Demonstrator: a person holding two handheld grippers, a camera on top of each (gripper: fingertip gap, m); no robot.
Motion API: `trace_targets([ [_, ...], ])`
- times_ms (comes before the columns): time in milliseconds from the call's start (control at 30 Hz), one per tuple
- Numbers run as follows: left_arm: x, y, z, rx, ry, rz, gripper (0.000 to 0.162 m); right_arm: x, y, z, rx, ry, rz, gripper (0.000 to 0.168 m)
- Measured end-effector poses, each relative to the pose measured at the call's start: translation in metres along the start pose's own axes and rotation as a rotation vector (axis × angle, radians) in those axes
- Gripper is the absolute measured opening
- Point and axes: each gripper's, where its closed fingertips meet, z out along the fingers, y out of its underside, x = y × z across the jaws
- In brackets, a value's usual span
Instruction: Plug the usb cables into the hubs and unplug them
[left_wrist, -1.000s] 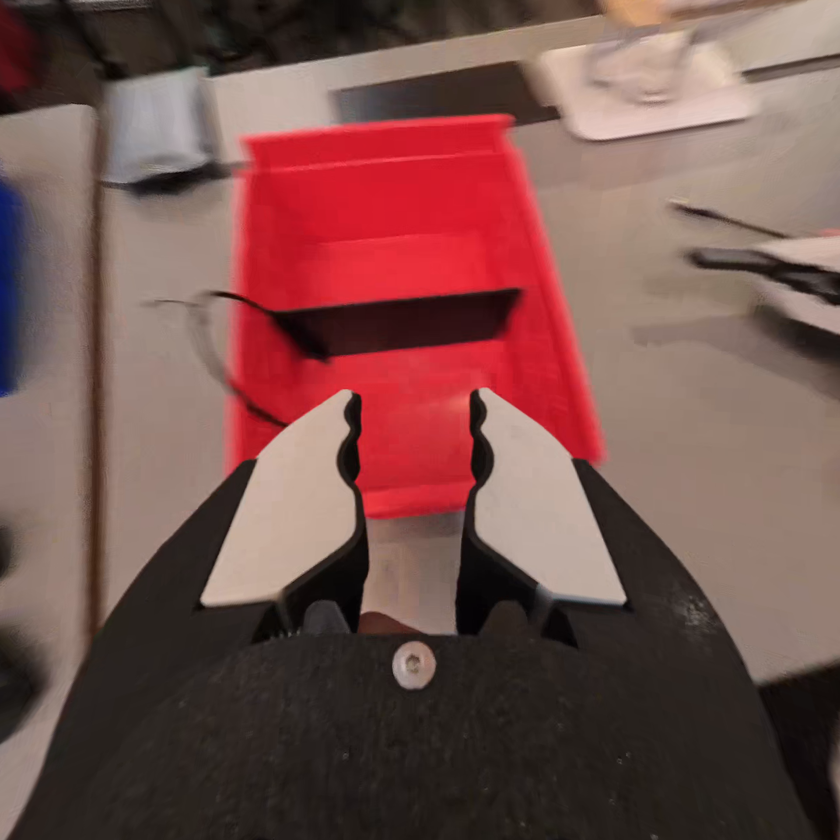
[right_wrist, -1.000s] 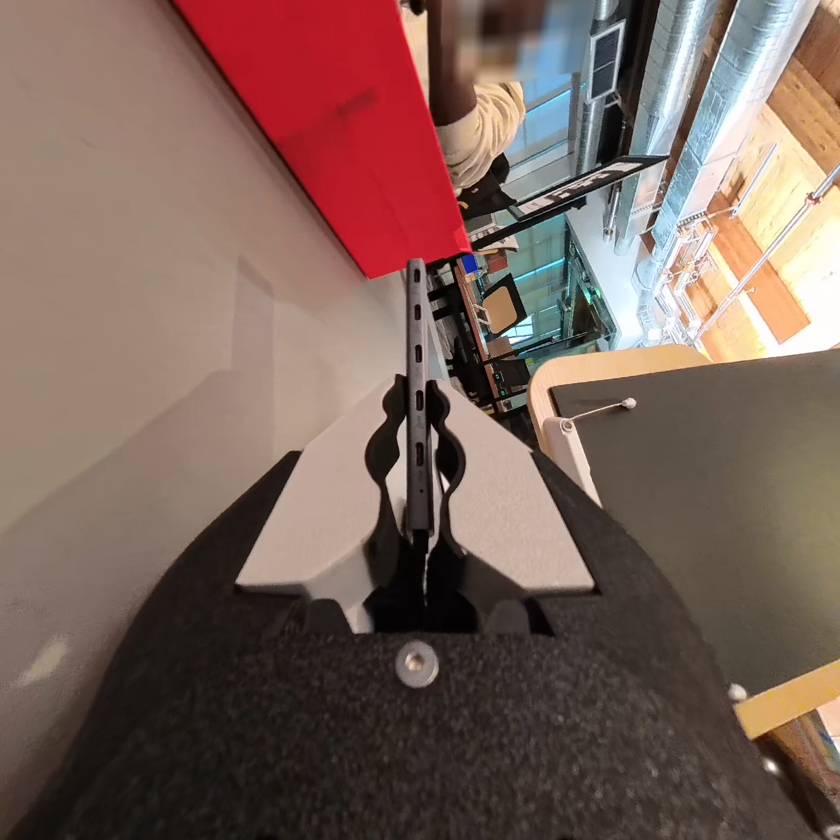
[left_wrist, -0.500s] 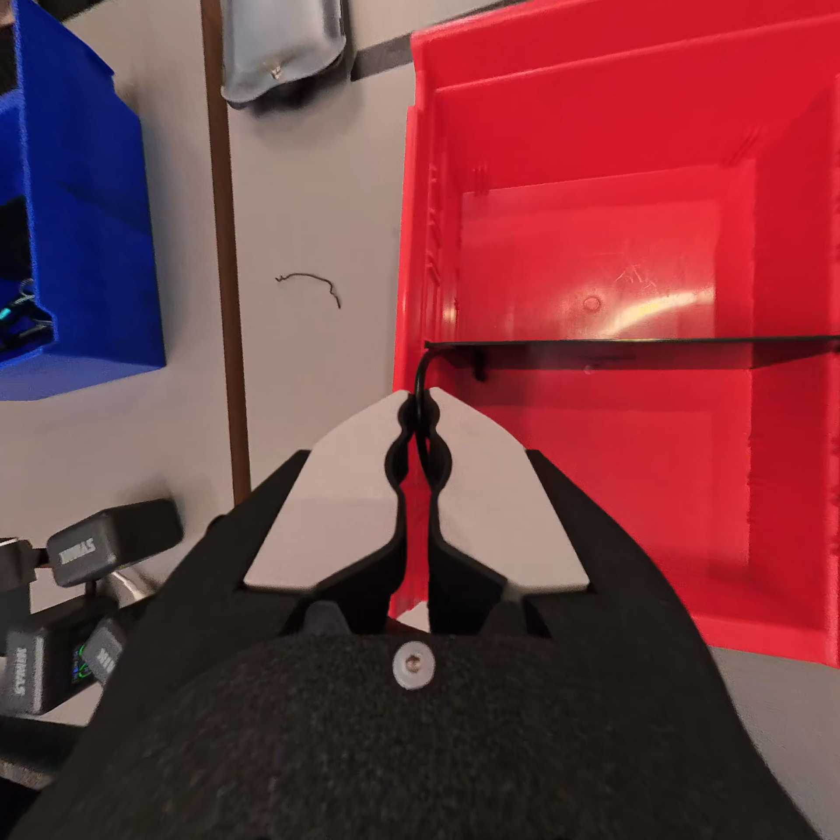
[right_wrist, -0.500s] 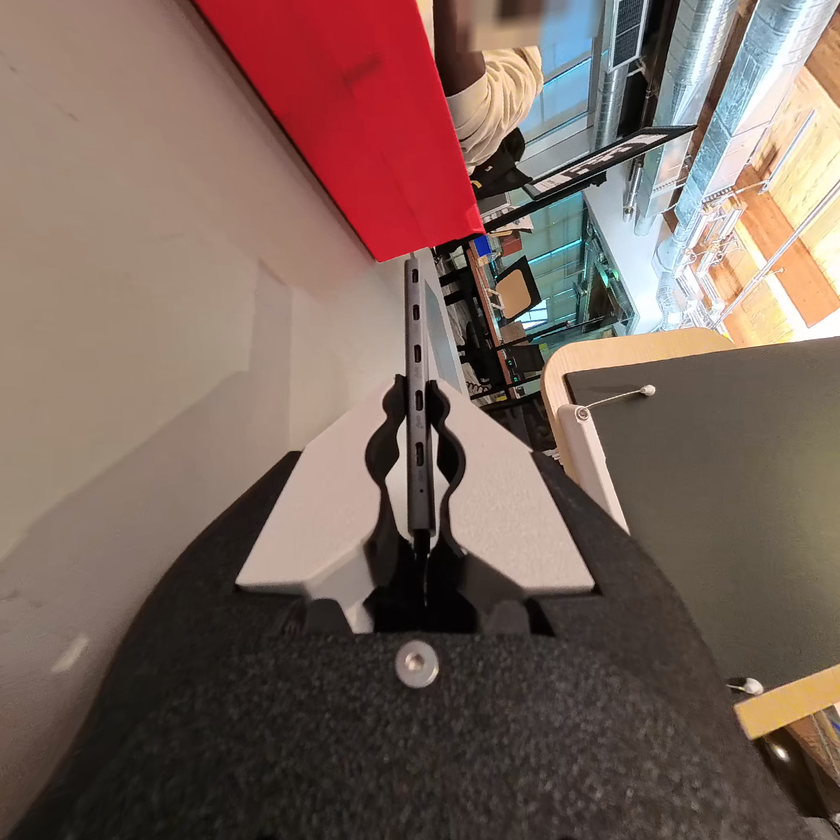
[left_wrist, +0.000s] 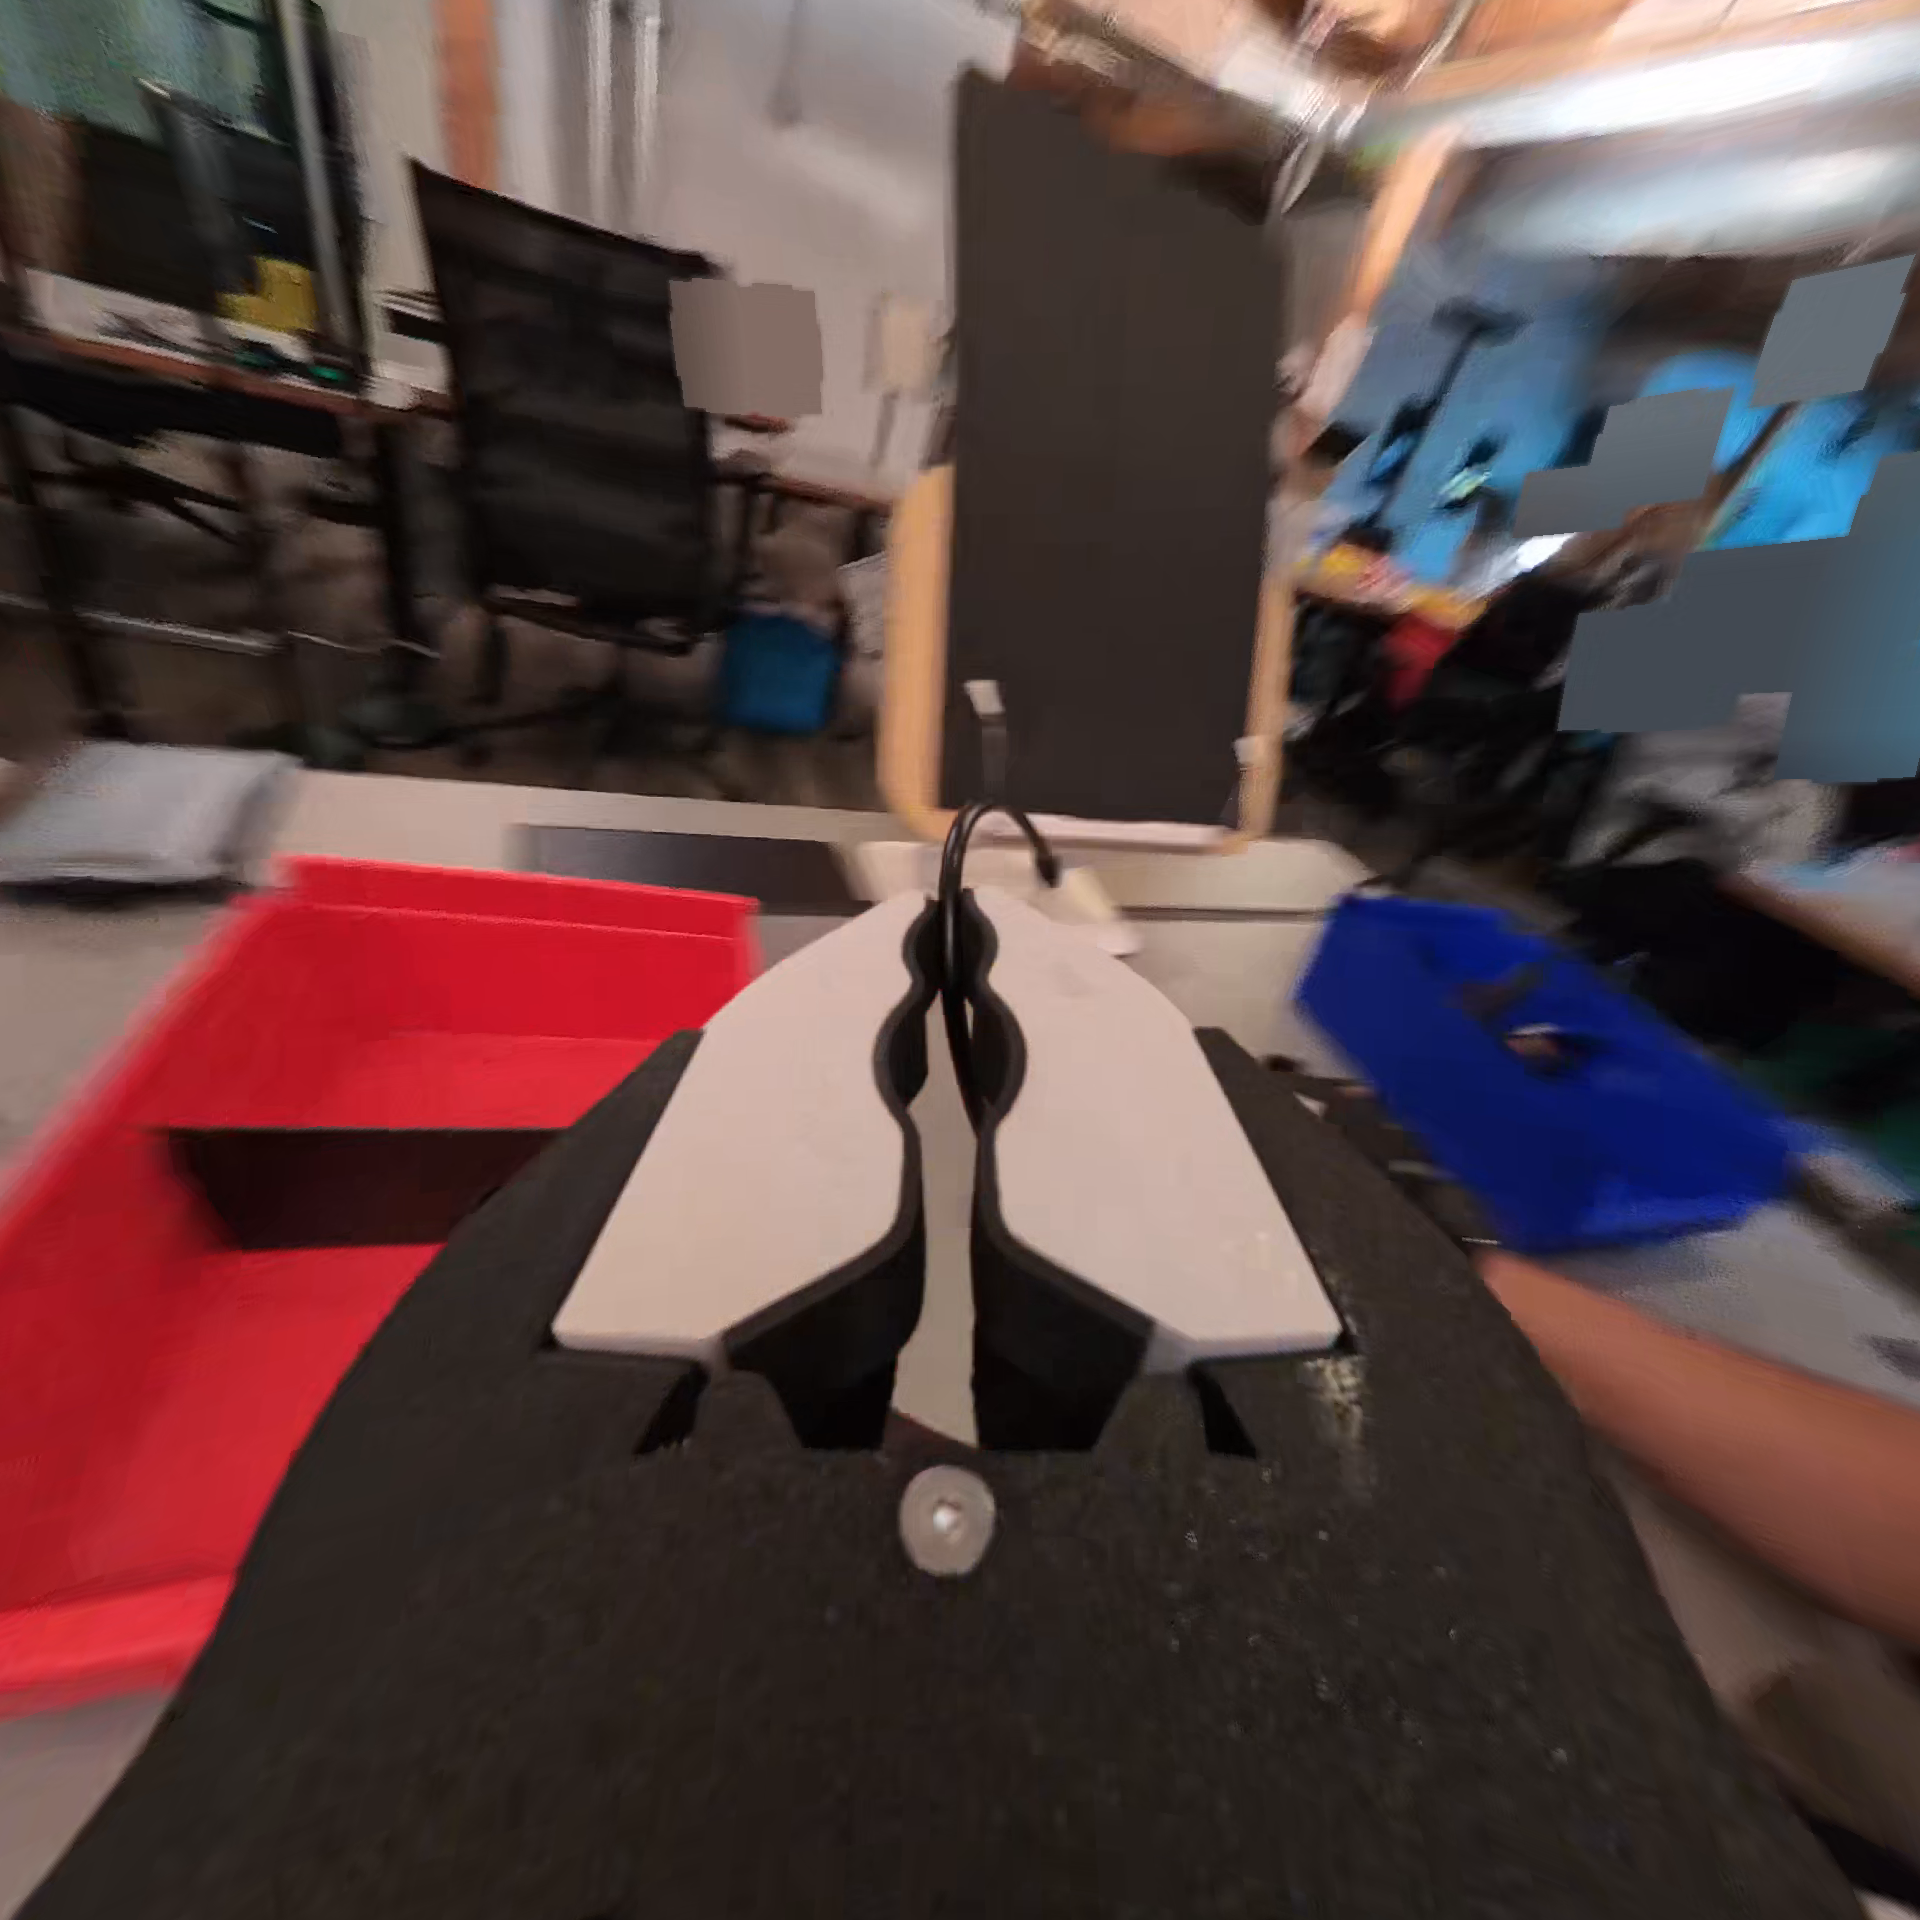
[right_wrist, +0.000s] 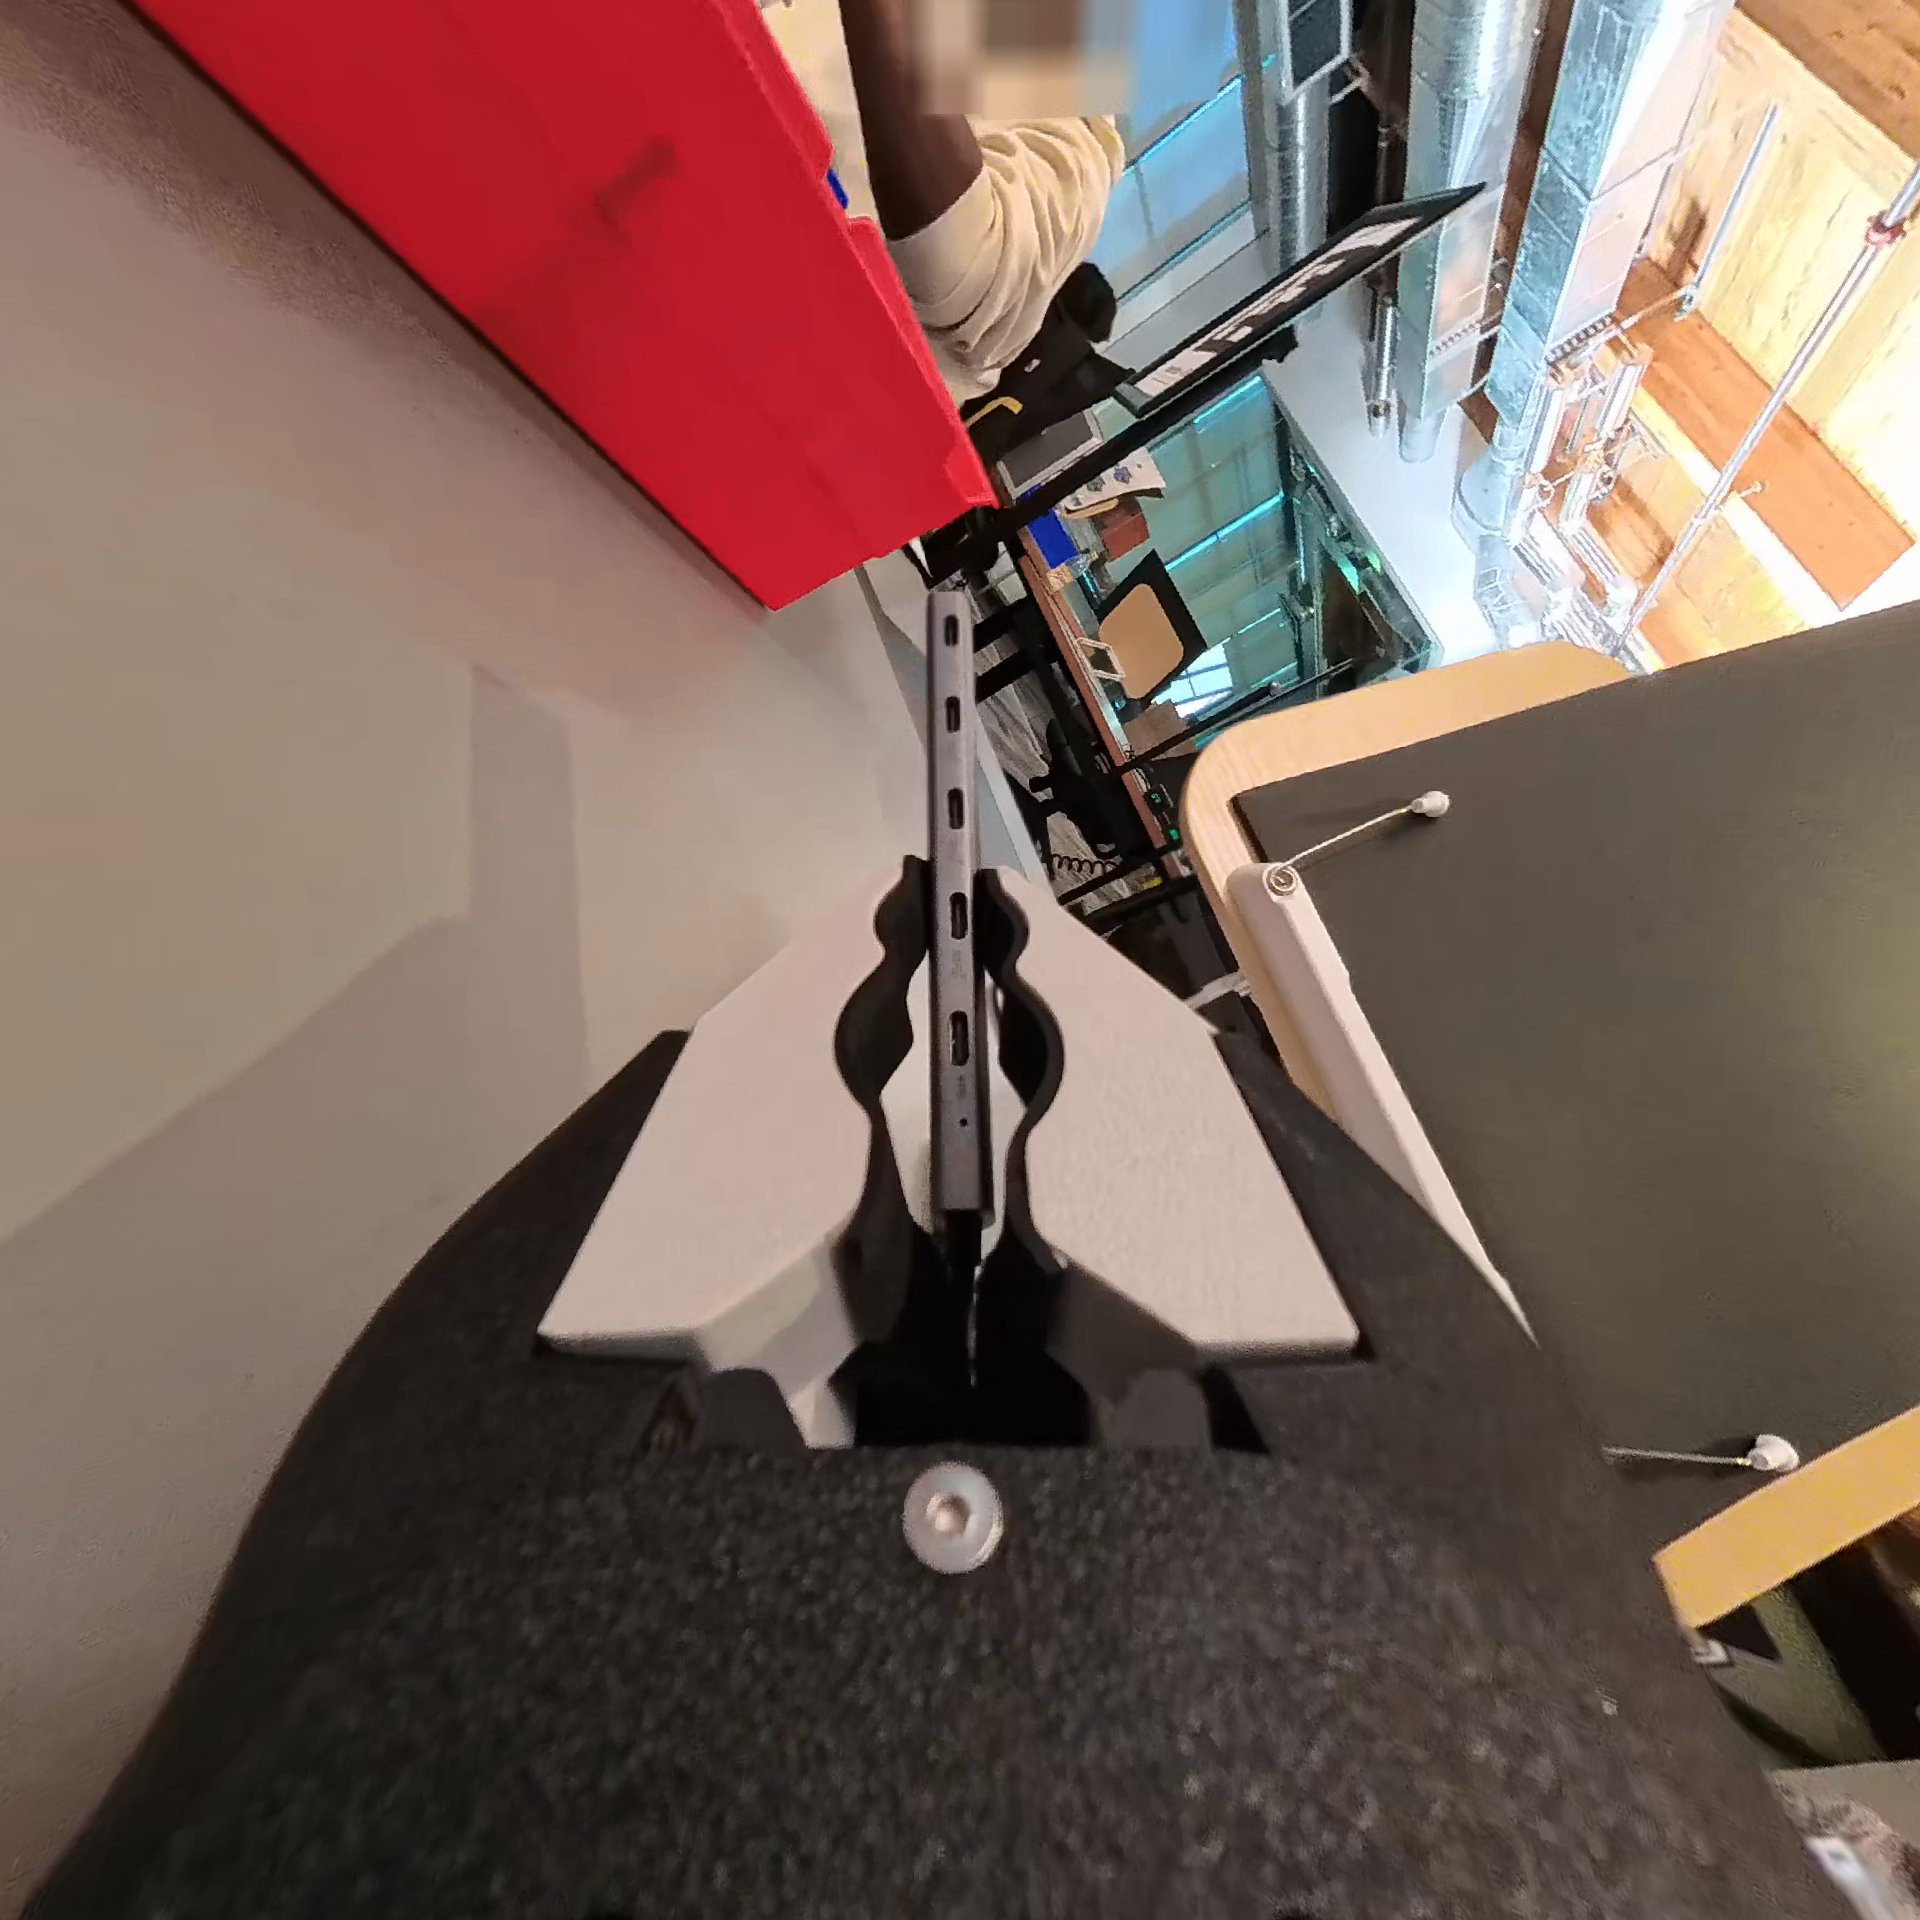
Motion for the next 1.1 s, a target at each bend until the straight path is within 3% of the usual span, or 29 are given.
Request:
trace_targets([
  [100,0.047,0.067,0.003,-0.030,0.054,-0.187,0.002,0.006,0.002,-0.001,-0.001,0.010,0.041,0.008],
  [200,0.054,0.136,0.009,-0.066,-0.009,-0.347,0.002,0.008,0.004,-0.001,-0.001,0.012,0.068,0.008],
  [300,0.039,0.180,0.012,-0.089,-0.104,-0.479,0.002,0.009,0.004,-0.001,-0.001,0.011,0.071,0.008],
  [400,0.032,0.209,0.010,-0.170,-0.176,-0.473,0.002,0.008,0.004,-0.001,0.000,0.007,0.066,0.008],
  [567,0.018,0.248,-0.006,-0.370,-0.293,-0.317,0.004,0.007,0.005,0.000,-0.003,0.002,0.069,0.008],
  [633,0.018,0.259,-0.014,-0.446,-0.309,-0.185,0.032,0.007,0.005,0.000,-0.003,0.000,0.070,0.008],
  [667,0.019,0.260,-0.016,-0.475,-0.297,-0.088,0.032,0.007,0.005,0.000,-0.005,-0.002,0.071,0.008],
  [767,0.027,0.257,-0.014,-0.547,-0.153,0.248,0.034,0.007,0.005,0.000,-0.002,-0.005,0.075,0.008],
  [833,0.040,0.252,-0.004,-0.549,0.055,0.371,0.028,0.006,0.004,0.000,0.004,-0.010,0.078,0.008],
  [867,0.040,0.250,0.004,-0.554,0.125,0.410,0.022,0.005,0.003,0.001,0.006,-0.013,0.078,0.008],
  [933,0.036,0.248,0.025,-0.560,0.217,0.429,0.028,0.004,0.002,0.001,0.012,-0.023,0.076,0.008],
  [1100,0.034,0.280,0.062,-0.719,0.373,0.472,0.030,0.002,0.001,0.000,0.019,-0.030,0.074,0.008],
])
